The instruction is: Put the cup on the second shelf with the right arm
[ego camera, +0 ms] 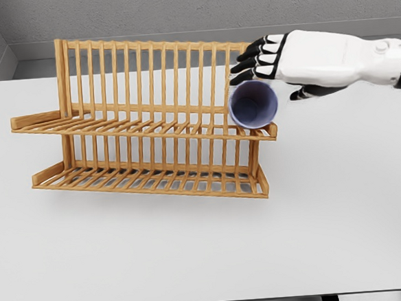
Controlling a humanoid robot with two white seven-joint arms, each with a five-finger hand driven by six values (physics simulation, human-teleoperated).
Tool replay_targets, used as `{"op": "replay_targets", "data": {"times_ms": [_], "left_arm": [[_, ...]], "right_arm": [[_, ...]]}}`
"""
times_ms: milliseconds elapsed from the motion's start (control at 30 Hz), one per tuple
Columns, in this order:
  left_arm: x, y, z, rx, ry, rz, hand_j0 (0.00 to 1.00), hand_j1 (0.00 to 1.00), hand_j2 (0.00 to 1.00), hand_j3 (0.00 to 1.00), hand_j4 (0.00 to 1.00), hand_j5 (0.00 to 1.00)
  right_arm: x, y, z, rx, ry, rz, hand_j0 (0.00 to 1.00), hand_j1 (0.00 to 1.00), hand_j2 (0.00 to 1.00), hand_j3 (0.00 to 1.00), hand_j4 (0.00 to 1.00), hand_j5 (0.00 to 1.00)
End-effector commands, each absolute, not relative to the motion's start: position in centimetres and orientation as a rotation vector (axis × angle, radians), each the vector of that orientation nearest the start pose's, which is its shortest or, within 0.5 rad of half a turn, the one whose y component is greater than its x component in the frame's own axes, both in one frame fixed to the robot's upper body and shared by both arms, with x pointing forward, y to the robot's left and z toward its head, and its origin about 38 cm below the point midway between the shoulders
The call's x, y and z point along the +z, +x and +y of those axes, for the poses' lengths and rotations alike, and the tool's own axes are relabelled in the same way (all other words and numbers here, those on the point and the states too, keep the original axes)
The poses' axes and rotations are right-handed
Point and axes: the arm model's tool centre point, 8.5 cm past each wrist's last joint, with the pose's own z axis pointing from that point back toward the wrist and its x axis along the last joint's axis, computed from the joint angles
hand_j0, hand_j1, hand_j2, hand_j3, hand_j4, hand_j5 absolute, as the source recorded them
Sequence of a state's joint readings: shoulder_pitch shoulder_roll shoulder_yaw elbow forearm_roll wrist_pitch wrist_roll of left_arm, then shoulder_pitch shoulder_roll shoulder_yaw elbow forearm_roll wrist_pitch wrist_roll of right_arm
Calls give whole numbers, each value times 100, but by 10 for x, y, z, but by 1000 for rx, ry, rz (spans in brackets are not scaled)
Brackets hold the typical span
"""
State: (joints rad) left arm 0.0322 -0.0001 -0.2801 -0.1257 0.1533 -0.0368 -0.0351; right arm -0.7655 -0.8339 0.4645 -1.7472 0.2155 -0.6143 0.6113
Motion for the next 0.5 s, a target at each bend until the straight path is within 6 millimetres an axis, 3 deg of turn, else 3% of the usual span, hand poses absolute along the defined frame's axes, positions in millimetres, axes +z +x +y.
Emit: {"op": "replay_targets", "data": {"times_ms": [0,67,133,233,300,367,400,467], "left_arm": [[-264,25,256,-134,20,-120,100,100,100,100,100,100],[-264,25,256,-132,21,-120,100,100,100,100,100,100],[-264,25,256,-134,20,-120,100,100,100,100,100,100],[-264,25,256,-132,21,-120,100,100,100,100,100,100],[-264,25,256,-134,20,-120,100,100,100,100,100,100],[-264,25,256,-134,20,-120,100,100,100,100,100,100],[-264,25,256,-134,20,-120,100,100,100,100,100,100],[-264,25,256,-134,20,-120,100,100,100,100,100,100]], "right_arm": [[395,401,-278,-2438,771,2227,100,100,100,100,100,100],[398,419,-324,-2440,917,2369,100,100,100,100,100,100],[370,430,-364,-2504,975,2500,100,100,100,100,100,100],[315,435,-391,-2663,935,2592,100,100,100,100,100,100],[276,434,-380,-2718,821,2648,100,100,100,100,100,100],[245,438,-353,-2727,728,2672,100,100,100,100,100,100],[235,438,-346,-2747,717,2663,100,100,100,100,100,100],[233,439,-344,-2758,725,2649,100,100,100,100,100,100]]}}
